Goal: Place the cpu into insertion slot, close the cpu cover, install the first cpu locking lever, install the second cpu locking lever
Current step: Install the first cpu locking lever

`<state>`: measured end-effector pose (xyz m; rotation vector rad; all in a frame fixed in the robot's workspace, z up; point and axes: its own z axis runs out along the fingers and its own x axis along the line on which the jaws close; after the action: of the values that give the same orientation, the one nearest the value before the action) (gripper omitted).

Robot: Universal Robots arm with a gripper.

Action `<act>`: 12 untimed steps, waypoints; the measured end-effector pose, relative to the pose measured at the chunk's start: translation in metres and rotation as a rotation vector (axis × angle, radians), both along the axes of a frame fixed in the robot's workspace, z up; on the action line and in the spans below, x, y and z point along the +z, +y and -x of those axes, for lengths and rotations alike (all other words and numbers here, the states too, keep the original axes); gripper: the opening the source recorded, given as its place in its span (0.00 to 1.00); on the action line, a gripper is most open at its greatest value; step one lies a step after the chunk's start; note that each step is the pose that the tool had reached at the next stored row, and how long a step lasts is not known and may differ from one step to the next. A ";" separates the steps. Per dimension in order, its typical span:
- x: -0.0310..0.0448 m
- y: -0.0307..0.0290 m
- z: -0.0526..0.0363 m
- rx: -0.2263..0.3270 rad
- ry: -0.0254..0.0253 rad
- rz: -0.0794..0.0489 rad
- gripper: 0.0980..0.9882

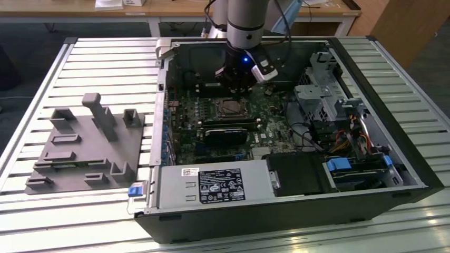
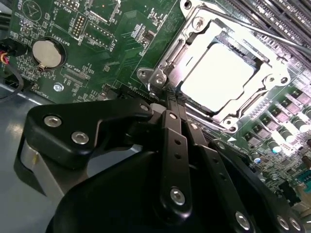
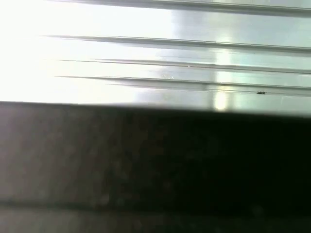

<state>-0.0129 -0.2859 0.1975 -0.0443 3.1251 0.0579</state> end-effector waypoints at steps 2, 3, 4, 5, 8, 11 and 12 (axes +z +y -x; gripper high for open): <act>0.0033 0.0002 -0.0002 0.000 -0.0002 0.000 0.01; 0.0058 0.0001 -0.0001 0.000 0.0005 0.001 0.01; 0.0077 0.0000 0.0000 0.000 0.0005 0.001 0.01; 0.0095 0.0000 0.0000 0.000 0.0007 0.001 0.01; 0.0141 0.0000 0.0000 0.000 0.0007 0.001 0.01; 0.0161 -0.0003 0.0000 0.000 0.0007 0.001 0.01; 0.0161 -0.0008 0.0000 0.000 0.0007 0.001 0.01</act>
<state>-0.0129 -0.2867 0.2136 -0.0444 3.1258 0.0567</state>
